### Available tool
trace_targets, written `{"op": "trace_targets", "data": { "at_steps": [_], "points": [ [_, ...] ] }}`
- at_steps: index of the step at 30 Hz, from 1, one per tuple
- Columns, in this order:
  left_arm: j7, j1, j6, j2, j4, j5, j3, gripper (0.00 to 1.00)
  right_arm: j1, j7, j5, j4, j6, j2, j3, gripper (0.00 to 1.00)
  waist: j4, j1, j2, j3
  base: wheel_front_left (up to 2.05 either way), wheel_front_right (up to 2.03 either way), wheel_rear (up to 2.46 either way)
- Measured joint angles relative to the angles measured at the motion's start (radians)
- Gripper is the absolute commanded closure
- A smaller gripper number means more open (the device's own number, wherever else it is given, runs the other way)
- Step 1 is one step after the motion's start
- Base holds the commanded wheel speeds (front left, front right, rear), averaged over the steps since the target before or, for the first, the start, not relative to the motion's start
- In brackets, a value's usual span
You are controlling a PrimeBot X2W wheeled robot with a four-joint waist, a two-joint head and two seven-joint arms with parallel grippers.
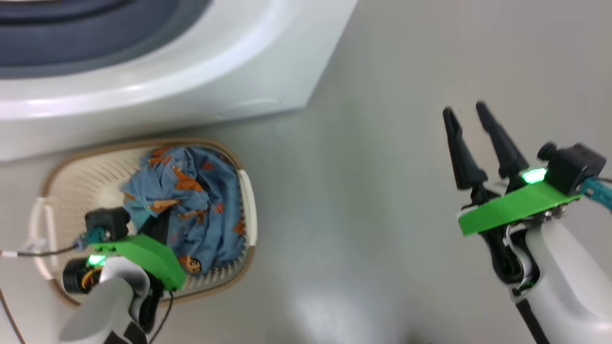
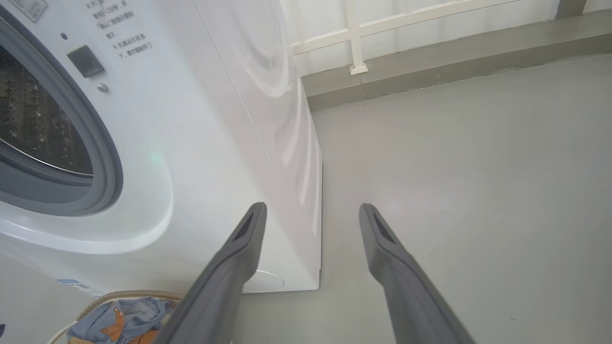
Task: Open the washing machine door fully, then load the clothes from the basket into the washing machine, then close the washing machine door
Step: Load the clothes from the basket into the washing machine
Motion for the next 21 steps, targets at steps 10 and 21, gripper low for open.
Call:
{"op": "trace_targets", "data": {
  "at_steps": [10, 21],
  "points": [
    [-0.024, 0.152, 0.0, 0.002, -0.191, -0.04, 0.039, 1.0, 0.082, 0.0, 0.007, 0.038, 0.0, -0.028, 0.003, 0.0, 0.073, 0.0, 0.0, -0.179, 0.0, 0.0, 0.0],
    [-0.025, 0.385, 0.007, -0.019, -0.523, 0.036, 0.185, 1.0, 0.189, 0.0, 0.015, 0.069, 0.0, -0.032, -0.007, 0.0, 0.15, 0.0, 0.0, -0.374, 0.0, 0.0, 0.0]
  ]
}}
